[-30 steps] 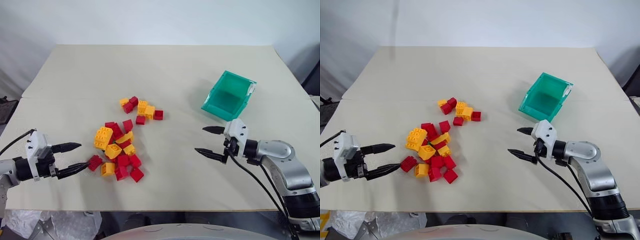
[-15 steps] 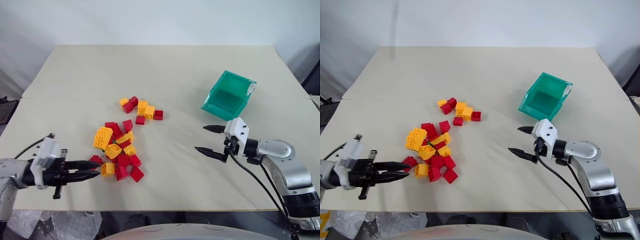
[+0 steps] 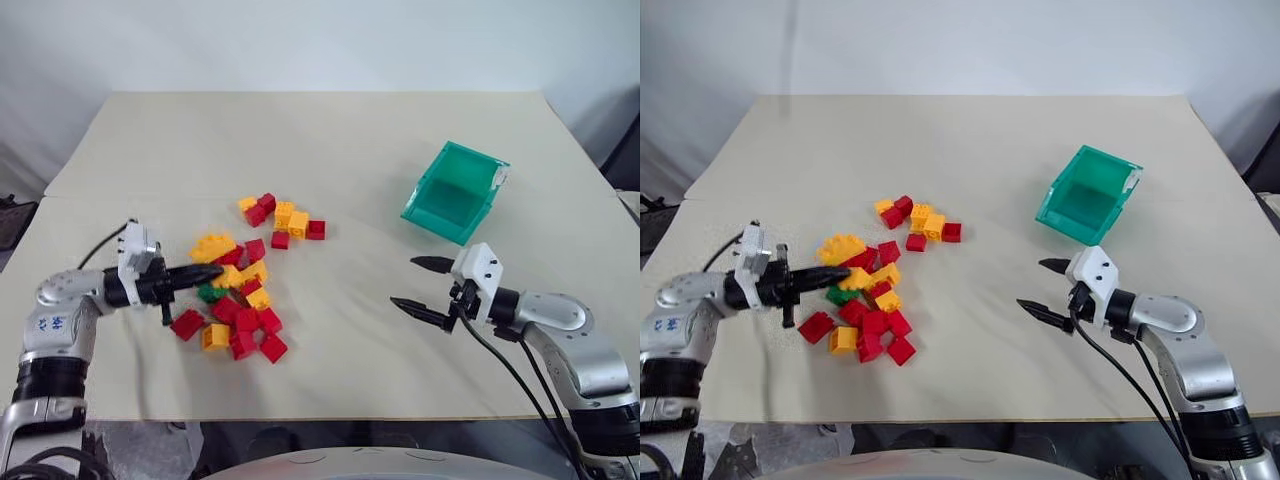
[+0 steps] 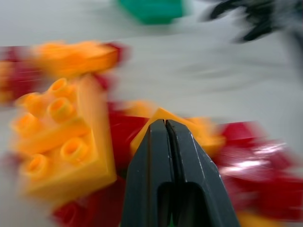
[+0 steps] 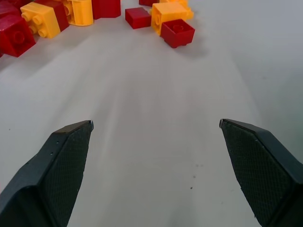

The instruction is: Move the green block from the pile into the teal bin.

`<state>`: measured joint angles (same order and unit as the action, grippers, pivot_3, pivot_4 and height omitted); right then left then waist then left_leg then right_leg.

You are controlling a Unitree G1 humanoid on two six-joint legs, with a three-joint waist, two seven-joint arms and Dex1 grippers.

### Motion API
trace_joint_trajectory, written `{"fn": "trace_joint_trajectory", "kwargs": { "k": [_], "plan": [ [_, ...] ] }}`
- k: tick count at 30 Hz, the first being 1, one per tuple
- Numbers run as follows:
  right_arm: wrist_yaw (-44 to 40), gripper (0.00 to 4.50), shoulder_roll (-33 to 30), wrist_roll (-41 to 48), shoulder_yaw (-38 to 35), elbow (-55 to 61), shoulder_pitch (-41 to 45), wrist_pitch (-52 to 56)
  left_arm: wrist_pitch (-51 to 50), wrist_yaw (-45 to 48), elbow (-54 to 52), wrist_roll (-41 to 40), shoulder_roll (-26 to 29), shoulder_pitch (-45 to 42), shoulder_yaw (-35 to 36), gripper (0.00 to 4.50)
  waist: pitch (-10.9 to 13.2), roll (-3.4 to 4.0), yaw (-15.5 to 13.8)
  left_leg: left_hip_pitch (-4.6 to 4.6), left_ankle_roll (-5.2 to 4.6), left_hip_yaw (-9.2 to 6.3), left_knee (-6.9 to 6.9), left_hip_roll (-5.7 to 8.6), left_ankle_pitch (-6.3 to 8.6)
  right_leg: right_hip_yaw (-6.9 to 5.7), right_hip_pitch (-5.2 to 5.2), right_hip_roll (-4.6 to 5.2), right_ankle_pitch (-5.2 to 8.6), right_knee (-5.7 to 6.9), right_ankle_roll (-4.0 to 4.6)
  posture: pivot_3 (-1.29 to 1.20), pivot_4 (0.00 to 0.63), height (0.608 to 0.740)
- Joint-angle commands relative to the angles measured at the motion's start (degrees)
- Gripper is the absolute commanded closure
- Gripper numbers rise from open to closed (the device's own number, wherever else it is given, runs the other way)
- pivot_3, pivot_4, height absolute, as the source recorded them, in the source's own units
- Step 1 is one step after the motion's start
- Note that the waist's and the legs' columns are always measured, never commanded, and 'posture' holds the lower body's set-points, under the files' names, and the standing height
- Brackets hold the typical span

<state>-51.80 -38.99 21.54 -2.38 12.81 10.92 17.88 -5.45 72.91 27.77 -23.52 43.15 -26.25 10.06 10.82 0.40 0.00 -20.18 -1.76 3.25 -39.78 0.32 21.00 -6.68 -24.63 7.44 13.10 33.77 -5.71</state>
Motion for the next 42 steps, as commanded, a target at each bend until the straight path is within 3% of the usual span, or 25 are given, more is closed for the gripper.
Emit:
{"fn": "trace_joint_trajectory", "kwargs": {
  "k": [1, 9, 13, 16, 24, 29, 35, 42],
  "plan": [
    [0.59, 0.0, 0.01, 0.97, -1.58, 1.87, 0.68, 0.13, 2.88, -2.47, 3.51, 2.5, -0.4, -0.88, 0.18, 4.46, 0.01, -0.01, 0.01, -0.02, -0.01, 0.0, -0.03, -0.01, 0.01, 0.01, -0.01, 0.0, 0.0, 0.01, -0.01, 0.0, 0.15, 0.74],
    [0.5, 0.0, 0.19, 0.85, -1.17, 0.97, 1.7, -0.15, -9.23, -4.45, -10.47, -4.04, 1.63, 5.26, 4.91, 4.46, 0.03, -0.05, 0.25, -0.12, -0.04, 0.01, -0.16, -0.04, 0.1, 0.05, -0.06, 0.02, -0.01, -0.02, -0.02, 0.0, 0.15, 0.74],
    [-0.09, 0.0, 0.29, 0.76, -0.83, 0.13, 2.48, -0.41, -21.28, -10.09, -18.53, -3.81, 6.81, 10.96, 6.53, 4.46, 0.03, -0.06, 0.23, -0.1, -0.01, 0.01, -0.16, -0.1, 0.12, 0.08, -0.07, -0.01, -0.01, -0.02, -0.02, 0.0, 0.15, 0.74],
    [-0.41, 0.0, 0.45, 0.68, -0.67, -0.35, 2.88, -0.6, -26.97, -15.48, -25.38, -4.52, 8.24, 14.21, 9.33, 3.92, 0.04, -0.06, 0.09, -0.07, -0.01, 0.0, -0.17, -0.1, 0.13, 0.12, -0.06, 0.0, -0.01, 0.01, -0.02, 0.0, 0.15, 0.74],
    [-1.33, 0.0, 2.56, 1.11, 1.4, -0.92, 3.74, -0.06, -41.74, -31.21, -51.61, -5.93, 4.96, 26.92, 18.52, 1.47, 0.04, -0.05, 0.09, -0.13, 0.09, -0.07, -0.16, -0.19, 0.29, 0.57, -0.06, 0.17, 0.0, -0.15, 0.0, 0.0, 0.15, 0.74],
    [-1.86, 0.0, 4.03, 1.07, 2.97, -2.06, 5.41, 0.42, -49.38, -34.64, -62.66, -9.52, 3.47, 33.75, 25.27, 0.01, 0.04, -0.05, 0.22, -0.11, 0.14, -0.02, -0.16, -0.26, 0.32, 0.57, -0.07, 0.08, 0.01, -0.17, 0.02, 0.0, 0.15, 0.74],
    [-3.65, 0.0, 5.12, 0.83, 4.92, -5.08, 8.52, 0.33, -54.53, -44.78, -70.45, -5.01, 3.41, 34.02, 21.51, 0.01, 0.04, -0.04, -0.11, -0.03, 0.12, -0.05, -0.2, -0.18, 0.3, 0.58, -0.02, 0.02, 0.02, -0.07, 0.04, 0.0, 0.15, 0.74],
    [-4.57, 0.0, 4.45, 0.66, 5.1, -5.27, 9.02, 0.6, -69.12, -57.72, -68.86, -2.3, -1.76, 22.45, 13.02, 0.01, 0.03, -0.07, -0.07, -0.05, 0.1, -0.06, -0.2, -0.1, 0.29, 0.6, -0.02, -0.02, 0.02, -0.01, 0.04, 0.0, 0.15, 0.74]
  ]
}}
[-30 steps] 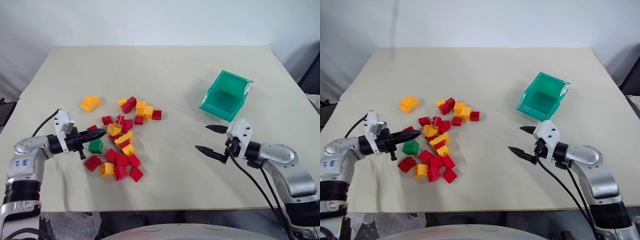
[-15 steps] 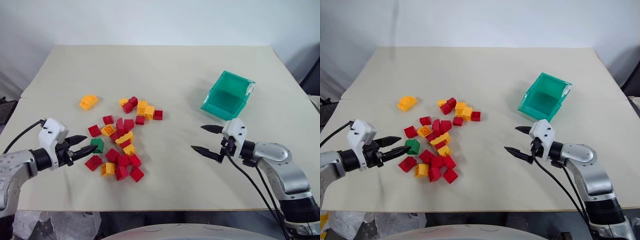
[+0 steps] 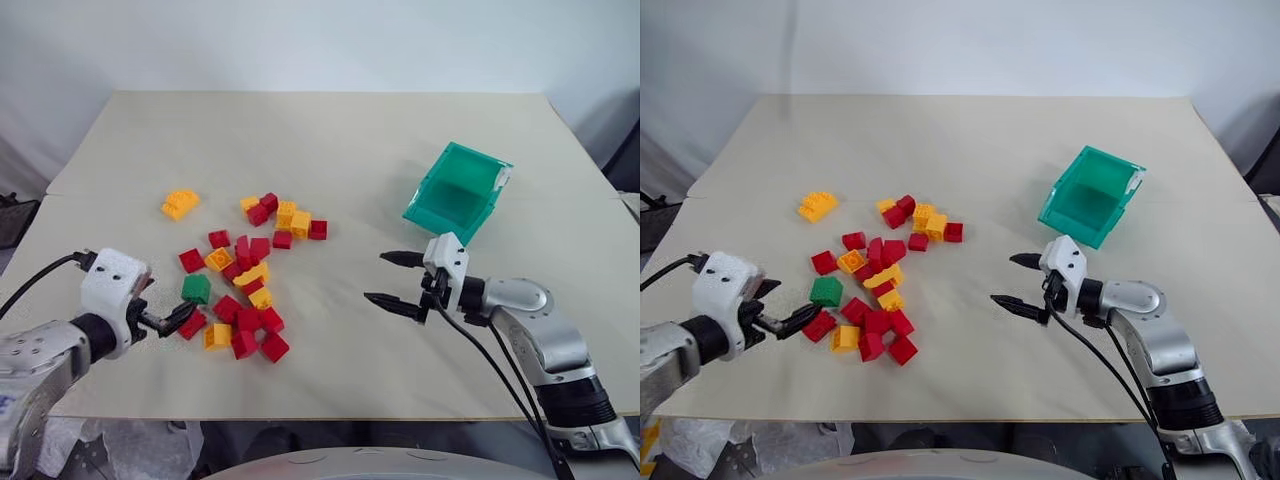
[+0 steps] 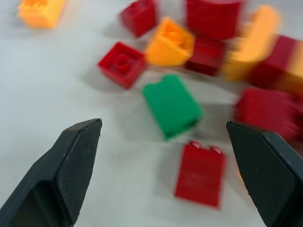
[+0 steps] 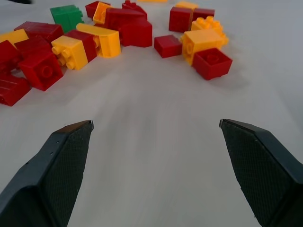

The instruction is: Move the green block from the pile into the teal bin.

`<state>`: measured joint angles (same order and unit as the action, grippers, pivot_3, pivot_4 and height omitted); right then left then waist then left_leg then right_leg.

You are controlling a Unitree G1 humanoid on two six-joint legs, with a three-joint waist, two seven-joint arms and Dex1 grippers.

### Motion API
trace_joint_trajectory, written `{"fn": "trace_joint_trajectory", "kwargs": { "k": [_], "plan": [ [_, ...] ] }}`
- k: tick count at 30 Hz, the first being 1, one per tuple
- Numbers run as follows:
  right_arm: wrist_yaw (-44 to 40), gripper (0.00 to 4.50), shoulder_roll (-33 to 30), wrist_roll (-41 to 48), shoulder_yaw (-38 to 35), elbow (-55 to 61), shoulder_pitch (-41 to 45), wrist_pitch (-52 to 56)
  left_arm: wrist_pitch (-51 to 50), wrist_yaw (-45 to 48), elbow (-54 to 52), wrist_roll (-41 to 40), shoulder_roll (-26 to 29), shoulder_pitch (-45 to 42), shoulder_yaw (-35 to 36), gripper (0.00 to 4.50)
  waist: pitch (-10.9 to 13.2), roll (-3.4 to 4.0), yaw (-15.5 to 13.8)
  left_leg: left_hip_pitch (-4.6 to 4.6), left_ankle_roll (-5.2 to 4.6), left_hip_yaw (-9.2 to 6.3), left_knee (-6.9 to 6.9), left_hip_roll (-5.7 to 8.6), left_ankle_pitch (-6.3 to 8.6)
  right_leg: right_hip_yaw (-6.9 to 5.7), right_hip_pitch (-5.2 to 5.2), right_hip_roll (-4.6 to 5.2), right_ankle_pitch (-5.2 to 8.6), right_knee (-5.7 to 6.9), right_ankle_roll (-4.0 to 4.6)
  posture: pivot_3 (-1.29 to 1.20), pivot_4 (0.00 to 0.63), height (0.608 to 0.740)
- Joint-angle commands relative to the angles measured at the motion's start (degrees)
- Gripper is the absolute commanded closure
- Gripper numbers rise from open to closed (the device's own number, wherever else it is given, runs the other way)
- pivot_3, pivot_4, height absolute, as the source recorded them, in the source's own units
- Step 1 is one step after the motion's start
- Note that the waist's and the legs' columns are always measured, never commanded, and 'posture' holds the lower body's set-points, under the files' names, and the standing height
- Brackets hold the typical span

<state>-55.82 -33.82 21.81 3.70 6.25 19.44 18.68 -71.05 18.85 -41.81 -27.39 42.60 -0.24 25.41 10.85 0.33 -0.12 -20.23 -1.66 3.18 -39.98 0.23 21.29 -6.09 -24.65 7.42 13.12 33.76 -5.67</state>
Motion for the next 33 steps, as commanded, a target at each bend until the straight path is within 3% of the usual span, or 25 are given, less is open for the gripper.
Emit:
{"fn": "trace_joint_trajectory", "kwargs": {
  "k": [1, 11, 14, 20, 23, 28, 33],
  "plan": [
    [-0.6, 0.0, -0.87, 0.4, -1.05, 1.47, 0.4, -0.06, -4.6, -4.89, 1.78, 2.14, -2.05, -5.57, -3.69, 0.01, 0.0, 0.0, 0.04, 0.0, 0.0, 0.01, 0.01, 0.0, 0.0, -0.02, 0.0, -0.01, 0.0, -0.01, 0.0, 0.0, 0.15, 0.74],
    [0.71, 0.0, -1.7, 0.72, -2.36, 4.19, -1.87, 1.14, -16.3, -6.4, 7.47, 2.48, -3.94, -13.45, -9.66, 0.01, 0.0, 0.0, 0.17, 0.01, 0.02, 0.12, 0.01, -0.02, 0.01, -0.13, -0.04, -0.12, 0.0, -0.01, 0.0, 0.0, 0.15, 0.74],
    [1.0, 0.0, -1.82, 0.62, -2.59, 4.74, -2.52, 1.18, -17.57, -6.52, 8.01, 3.1, -4.04, -14.44, -9.07, 0.57, 0.0, 0.0, 0.16, 0.03, 0.03, 0.12, 0.0, -0.03, 0.01, -0.13, -0.03, -0.12, 0.0, -0.01, 0.0, 0.0, 0.15, 0.74],
    [1.68, 0.0, -1.81, 0.45, -3.24, 5.01, -2.94, 1.17, -16.52, -6.89, 9.8, 4.39, -4.19, -17.56, -7.25, 2.35, 0.0, -0.01, 0.14, 0.07, 0.06, 0.15, -0.01, -0.04, -0.01, -0.09, -0.03, -0.12, 0.0, 0.05, 0.0, 0.0, 0.15, 0.74],
    [1.56, 0.0, -2.31, 0.66, -3.83, 5.1, -3.16, 1.17, -12.29, -5.31, 10.15, 2.52, -6.75, -21.34, -4.95, 3.02, 0.01, -0.02, -0.05, 0.06, 0.07, 0.14, -0.04, -0.04, -0.02, -0.09, -0.03, -0.11, 0.0, 0.06, 0.0, 0.0, 0.15, 0.74],
    [1.09, 0.0, -3.4, 0.43, -4.46, 4.12, -2.88, 0.49, -0.72, 0.64, 12.0, -0.27, -8.31, -25.98, -5.61, 3.02, 0.01, -0.03, -0.43, 0.01, 0.06, 0.14, -0.06, 0.04, -0.02, -0.13, -0.02, -0.03, -0.01, 0.0, -0.02, 0.0, 0.15, 0.74],
    [1.17, 0.0, -5.61, -0.01, -7.08, 1.61, -2.74, -0.53, 20.83, 19.53, 21.48, 0.28, -8.63, -33.41, -20.94, 3.02, 0.01, -0.04, -1.33, 0.02, 0.05, 0.26, -0.1, 0.03, -0.02, -0.29, -0.02, -0.1, -0.02, -0.03, -0.04, 0.0, 0.15, 0.74]
  ]
}}
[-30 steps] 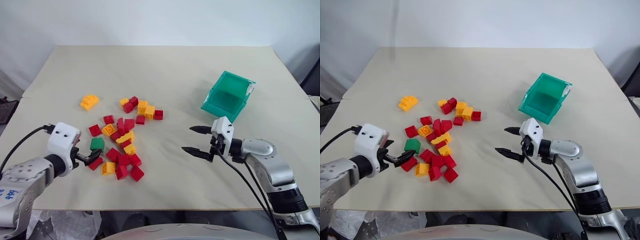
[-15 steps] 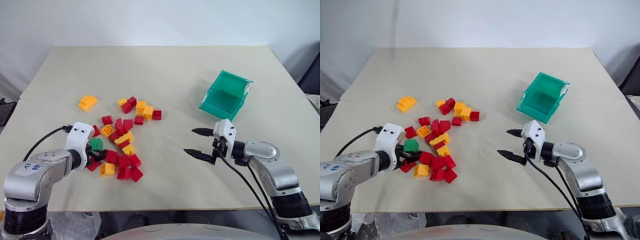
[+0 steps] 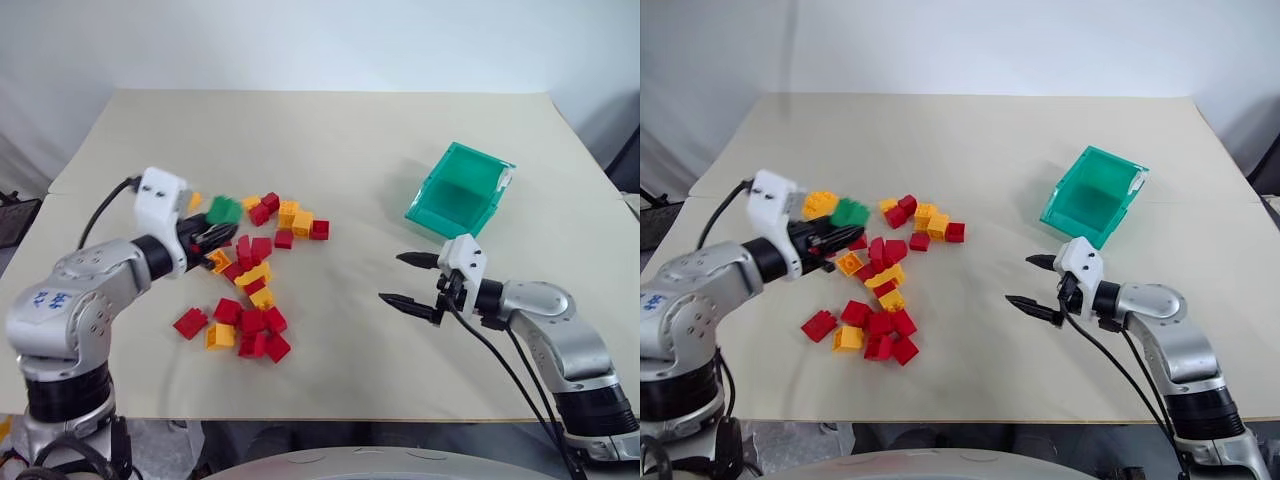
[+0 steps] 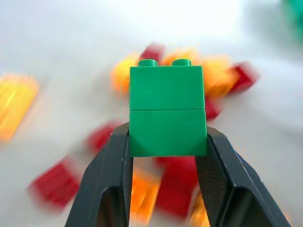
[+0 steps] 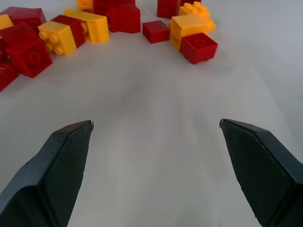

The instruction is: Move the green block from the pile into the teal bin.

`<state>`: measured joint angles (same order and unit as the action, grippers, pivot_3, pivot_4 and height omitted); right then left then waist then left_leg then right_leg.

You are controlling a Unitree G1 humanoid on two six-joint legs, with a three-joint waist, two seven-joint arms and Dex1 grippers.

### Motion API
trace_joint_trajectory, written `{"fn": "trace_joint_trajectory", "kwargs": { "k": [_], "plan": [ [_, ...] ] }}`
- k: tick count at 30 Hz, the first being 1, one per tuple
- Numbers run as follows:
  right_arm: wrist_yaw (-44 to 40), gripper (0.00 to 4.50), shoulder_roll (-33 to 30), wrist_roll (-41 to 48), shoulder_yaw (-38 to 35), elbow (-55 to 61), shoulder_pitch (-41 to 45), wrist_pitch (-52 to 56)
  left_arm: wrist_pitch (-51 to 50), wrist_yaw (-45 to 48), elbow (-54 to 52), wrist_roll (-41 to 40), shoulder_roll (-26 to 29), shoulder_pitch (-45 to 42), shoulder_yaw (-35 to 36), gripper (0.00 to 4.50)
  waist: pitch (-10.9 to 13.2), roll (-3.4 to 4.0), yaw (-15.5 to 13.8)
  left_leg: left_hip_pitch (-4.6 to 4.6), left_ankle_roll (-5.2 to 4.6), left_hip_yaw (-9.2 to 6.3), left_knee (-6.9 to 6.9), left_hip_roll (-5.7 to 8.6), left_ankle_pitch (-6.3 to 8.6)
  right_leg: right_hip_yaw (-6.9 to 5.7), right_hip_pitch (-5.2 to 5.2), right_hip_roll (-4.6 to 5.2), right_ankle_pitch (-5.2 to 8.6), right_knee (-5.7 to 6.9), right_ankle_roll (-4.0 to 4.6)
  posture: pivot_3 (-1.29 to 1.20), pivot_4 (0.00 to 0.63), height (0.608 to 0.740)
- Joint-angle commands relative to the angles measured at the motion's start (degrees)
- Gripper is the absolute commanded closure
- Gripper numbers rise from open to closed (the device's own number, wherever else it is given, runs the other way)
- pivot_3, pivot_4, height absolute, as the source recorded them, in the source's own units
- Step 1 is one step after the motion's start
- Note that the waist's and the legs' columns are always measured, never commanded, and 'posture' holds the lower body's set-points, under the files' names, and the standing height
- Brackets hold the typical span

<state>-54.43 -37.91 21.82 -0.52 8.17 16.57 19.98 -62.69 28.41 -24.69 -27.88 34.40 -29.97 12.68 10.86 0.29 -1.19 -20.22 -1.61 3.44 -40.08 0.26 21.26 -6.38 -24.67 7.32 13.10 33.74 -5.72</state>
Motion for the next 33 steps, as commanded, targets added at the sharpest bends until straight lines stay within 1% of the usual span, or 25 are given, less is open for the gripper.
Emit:
{"fn": "trace_joint_trajectory", "kwargs": {
  "k": [1, 3, 7, 10, 12, 15, 16, 18, 20, 25, 28, 31, 33],
  "plan": [
    [-0.37, 0.0, -1.91, 0.05, -3.37, -0.68, -0.07, -1.96, 15.88, 12.23, 7.49, 1.33, -1.9, -5.21, -10.53, 3.02, 0.0, 0.0, -0.39, 0.01, -0.01, 0.02, -0.01, 0.02, 0.0, 0.01, 0.03, 0.01, -0.01, 0.0, -0.01, 0.0, 0.15, 0.74],
    [-0.92, 0.0, -3.03, 0.45, -4.8, -1.33, -0.91, -2.05, 21.4, 16.66, 13.94, 3.06, -4.75, -8.21, -16.23, 3.02, 0.0, 0.0, -0.39, 0.01, -0.06, 0.07, -0.02, 0.05, -0.03, 0.04, 0.06, 0.02, -0.05, -0.07, -0.08, 0.0, 0.15, 0.74],
    [-0.7, 0.0, -4.86, -0.25, -7.38, -2.05, -2.68, -3.49, 33.7, 27.89, 24.88, 8.6, -8.07, -11.81, -27.85, 3.02, 0.0, 0.01, -0.14, -0.02, -0.13, 0.32, 0.03, 0.04, -0.06, 0.08, 0.04, -0.08, -0.09, -0.19, -0.16, 0.0, 0.15, 0.74],
    [1.18, 0.0, -5.81, -0.23, -10.7, -0.19, -5.31, -3.56, 43.62, 32.3, 36.28, 14.77, -12.12, -15.22, -34.65, 3.02, 0.01, 0.0, -0.27, -0.06, -0.14, 0.53, 0.02, 0.06, -0.06, 0.04, 0.04, -0.22, -0.09, -0.23, -0.16, 0.0, 0.15, 0.74],
    [1.95, 0.0, -6.13, 0.13, -12.43, 1.6, -7.3, -3.12, 48.51, 33.49, 41.77, 17.74, -13.69, -17.15, -36.43, 2.29, 0.01, -0.01, -0.34, -0.08, -0.14, 0.63, -0.01, 0.06, -0.06, 0.03, 0.03, -0.25, -0.09, -0.23, -0.16, 0.0, 0.15, 0.74],
    [3.23, 0.0, -6.16, 0.54, -14.44, 4.43, -10.27, -2.21, 51.24, 32.8, 47.37, 20.24, -15.92, -19.76, -36.55, 1.52, 0.02, -0.03, -0.35, -0.08, -0.15, 0.59, -0.01, -0.02, -0.07, 0.05, 0.02, -0.25, -0.1, -0.21, -0.16, 0.0, 0.15, 0.74],
    [3.53, 0.0, -6.26, 0.59, -15.45, 5.84, -12.11, -2.22, 51.39, 33.33, 48.14, 20.38, -16.43, -20.33, -36.31, 1.14, 0.03, -0.04, -0.32, -0.09, -0.17, 0.53, -0.01, -0.04, -0.08, 0.05, 0.03, -0.24, -0.11, -0.22, -0.17, 0.0, 0.15, 0.74],
    [3.85, 0.0, -6.62, 0.94, -17.55, 8.55, -15.56, -1.68, 51.66, 34.56, 48.6, 20.3, -16.5, -21.02, -35.32, 0.54, 0.02, -0.03, -0.38, -0.1, -0.21, 0.47, 0.0, -0.07, -0.08, 0.05, 0.02, -0.2, -0.12, -0.22, -0.19, 0.0, 0.15, 0.74],
    [3.96, 0.0, -7.35, 1.71, -19.65, 10.38, -17.91, -0.43, 51.54, 36.38, 48.1, 19.32, -15.59, -21.17, -33.72, 0.05, 0.03, -0.04, -0.38, -0.11, -0.26, 0.37, -0.01, -0.07, -0.05, 0.06, 0.03, -0.19, -0.13, -0.24, -0.21, 0.0, 0.15, 0.74],
    [3.32, 0.0, -10.67, 2.72, -24.27, 12.38, -21.43, 3.35, 52.29, 39.03, 46.49, 17.08, -12.51, -20.6, -28.53, 0.05, 0.03, -0.04, -0.25, -0.09, -0.48, 0.28, -0.06, 0.02, -0.02, 0.16, 0.03, -0.04, -0.21, -0.25, -0.34, 0.0, 0.15, 0.74],
    [0.4, 0.0, -13.44, 5.43, -30.62, 16.39, -26.47, 7.09, 52.24, 40.2, 44.14, 12.43, -6.75, -18.07, -20.1, 0.05, 0.04, -0.01, -0.32, -0.09, -0.49, 0.23, -0.06, 0.01, -0.02, 0.17, 0.01, -0.01, -0.21, -0.24, -0.34, 0.0, 0.15, 0.74],
    [1.05, 0.0, -14.42, 6.44, -30.18, 18.1, -26.72, 9.65, 50.46, 40.77, 42.44, 11.59, -3.05, -15.64, -17.81, 0.05, 0.05, -0.04, 0.07, -0.07, -0.45, 0.19, 0.0, -0.07, 0.0, 0.15, 0.01, -0.1, -0.18, -0.27, -0.29, 0.0, 0.15, 0.74],
    [2.02, 0.0, -14.41, 7.58, -27.06, 19.37, -24.15, 11.91, 49.42, 40.67, 40.37, 11.22, -1.06, -13.43, -16.41, 0.05, 0.05, -0.04, -0.13, 0.0, -0.46, 0.2, -0.02, 0.0, 0.0, 0.16, 0.09, -0.02, -0.19, -0.25, -0.32, 0.0, 0.15, 0.74]
  ]
}}
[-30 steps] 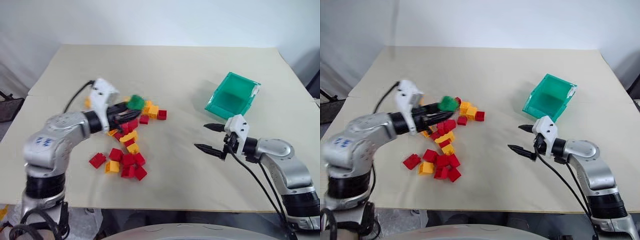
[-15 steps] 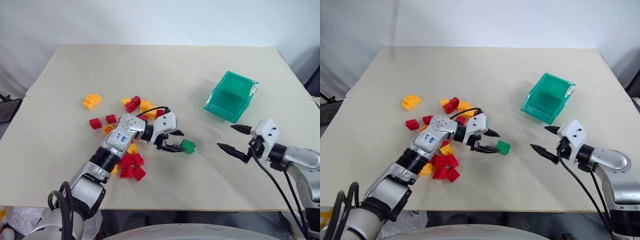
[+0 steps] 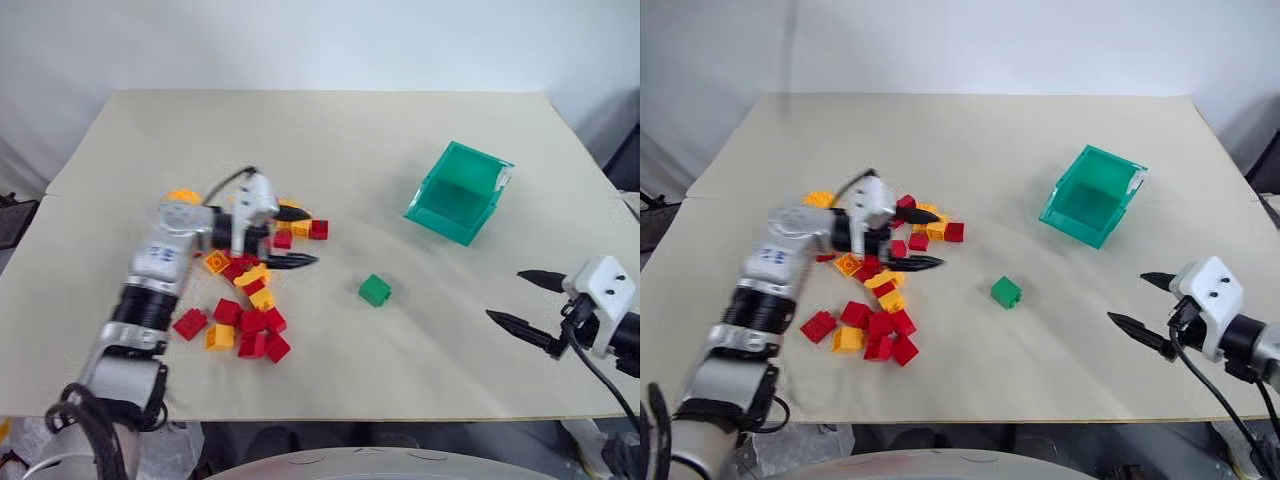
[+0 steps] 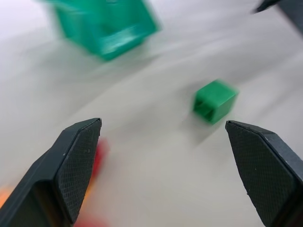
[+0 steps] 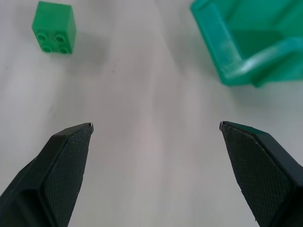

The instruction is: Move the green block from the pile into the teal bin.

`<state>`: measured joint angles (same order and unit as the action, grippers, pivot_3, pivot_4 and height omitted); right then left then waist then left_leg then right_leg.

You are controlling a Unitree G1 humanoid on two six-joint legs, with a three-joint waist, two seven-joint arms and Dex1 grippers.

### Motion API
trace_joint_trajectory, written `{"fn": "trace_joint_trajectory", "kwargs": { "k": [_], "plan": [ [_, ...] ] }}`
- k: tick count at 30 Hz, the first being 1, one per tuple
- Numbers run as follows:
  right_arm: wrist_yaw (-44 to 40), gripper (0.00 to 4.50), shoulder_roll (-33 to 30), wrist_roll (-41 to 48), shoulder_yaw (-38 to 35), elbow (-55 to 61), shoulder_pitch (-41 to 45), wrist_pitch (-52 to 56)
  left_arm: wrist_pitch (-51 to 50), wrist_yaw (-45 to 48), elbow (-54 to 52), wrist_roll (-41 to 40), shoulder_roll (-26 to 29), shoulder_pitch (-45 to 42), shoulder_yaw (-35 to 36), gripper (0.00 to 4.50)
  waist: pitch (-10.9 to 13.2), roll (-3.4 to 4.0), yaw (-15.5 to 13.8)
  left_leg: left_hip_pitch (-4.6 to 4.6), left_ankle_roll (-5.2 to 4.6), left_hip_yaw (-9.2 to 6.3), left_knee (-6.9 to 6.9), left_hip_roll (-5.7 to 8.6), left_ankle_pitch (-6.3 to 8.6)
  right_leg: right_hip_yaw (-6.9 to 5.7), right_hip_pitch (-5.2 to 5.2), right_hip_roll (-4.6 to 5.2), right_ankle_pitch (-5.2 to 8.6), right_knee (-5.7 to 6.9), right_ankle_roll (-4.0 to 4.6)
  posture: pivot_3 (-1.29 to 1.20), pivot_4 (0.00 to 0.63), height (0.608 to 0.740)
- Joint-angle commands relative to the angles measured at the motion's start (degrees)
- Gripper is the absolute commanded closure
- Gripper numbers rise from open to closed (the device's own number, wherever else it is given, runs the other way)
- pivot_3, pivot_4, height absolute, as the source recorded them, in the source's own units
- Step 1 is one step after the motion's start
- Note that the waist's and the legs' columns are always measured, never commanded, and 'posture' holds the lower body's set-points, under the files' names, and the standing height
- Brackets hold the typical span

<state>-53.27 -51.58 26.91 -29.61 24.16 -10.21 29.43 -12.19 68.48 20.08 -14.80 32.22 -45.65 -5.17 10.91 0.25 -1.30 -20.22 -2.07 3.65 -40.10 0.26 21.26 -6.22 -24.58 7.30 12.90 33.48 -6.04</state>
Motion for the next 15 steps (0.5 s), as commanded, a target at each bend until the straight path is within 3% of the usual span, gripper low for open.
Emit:
{"fn": "trace_joint_trajectory", "kwargs": {
  "k": [1, 7, 15],
  "plan": [
    [1.57, 0.0, -0.51, 2.91, 3.67, 4.03, 4.14, 3.61, -0.57, 0.2, -5.26, -1.75, 1.75, 3.28, 2.12, 0.05, 0.0, 0.0, -0.04, 0.0, -0.02, 0.01, -0.04, 0.02, 0.01, 0.03, 0.0, 0.04, -0.02, 0.01, -0.03, 0.0, 0.15, 0.74],
    [9.27, 0.0, 4.56, 5.67, 20.58, 8.15, 20.06, 15.47, -7.16, -0.34, -18.64, -11.71, 5.1, 15.88, 11.52, 0.05, 0.04, -0.06, 0.31, -0.06, 0.05, -0.08, -0.07, -0.05, 0.04, 0.09, -0.12, 0.22, 0.0, 0.04, 0.05, 0.0, 0.15, 0.74],
    [11.63, 0.0, 7.71, 1.59, 33.43, 3.43, 28.98, 18.99, -8.66, 1.27, -25.19, -17.04, 9.88, 26.98, 18.45, 0.05, 0.04, -0.05, -0.24, -0.18, 0.04, -0.1, -0.06, 0.08, 0.05, -0.07, -0.18, 0.18, 0.02, -0.01, 0.08, 0.0, 0.15, 0.74]
  ]
}}
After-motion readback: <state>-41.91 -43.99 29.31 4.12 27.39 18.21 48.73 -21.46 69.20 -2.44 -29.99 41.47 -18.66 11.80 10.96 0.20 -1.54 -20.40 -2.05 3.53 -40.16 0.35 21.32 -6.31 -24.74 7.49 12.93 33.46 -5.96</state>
